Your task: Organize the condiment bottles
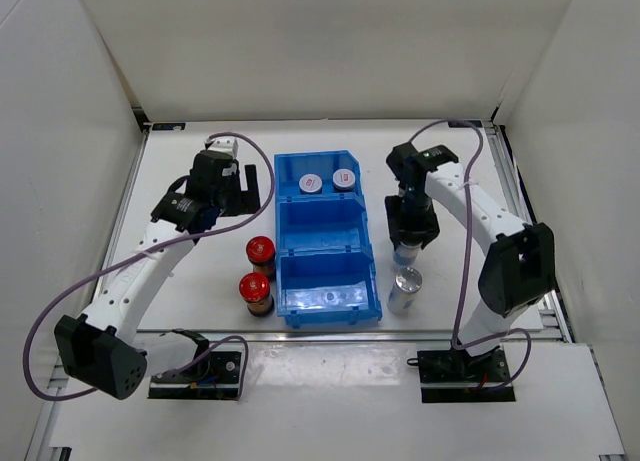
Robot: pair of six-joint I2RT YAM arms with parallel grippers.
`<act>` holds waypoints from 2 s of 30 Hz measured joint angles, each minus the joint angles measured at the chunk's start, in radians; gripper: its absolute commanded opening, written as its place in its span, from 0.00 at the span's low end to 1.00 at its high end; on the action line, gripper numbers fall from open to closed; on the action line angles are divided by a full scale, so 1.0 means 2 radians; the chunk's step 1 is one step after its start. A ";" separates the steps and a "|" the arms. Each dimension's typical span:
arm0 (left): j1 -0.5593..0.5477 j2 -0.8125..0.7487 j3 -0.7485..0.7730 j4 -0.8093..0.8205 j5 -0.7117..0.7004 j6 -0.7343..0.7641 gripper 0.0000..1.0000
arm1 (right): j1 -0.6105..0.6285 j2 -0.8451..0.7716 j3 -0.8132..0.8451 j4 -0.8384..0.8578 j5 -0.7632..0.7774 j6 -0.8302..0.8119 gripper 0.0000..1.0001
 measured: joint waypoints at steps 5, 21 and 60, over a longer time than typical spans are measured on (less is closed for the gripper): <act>-0.002 -0.014 -0.018 0.005 -0.001 -0.001 1.00 | 0.029 0.011 0.129 -0.037 0.036 0.005 0.10; -0.006 -0.025 -0.046 0.007 -0.009 -0.005 1.00 | 0.121 0.223 0.390 -0.054 0.002 -0.025 0.15; -0.007 -0.036 -0.079 0.010 -0.015 -0.016 1.00 | 0.111 -0.009 0.186 -0.028 0.110 0.041 1.00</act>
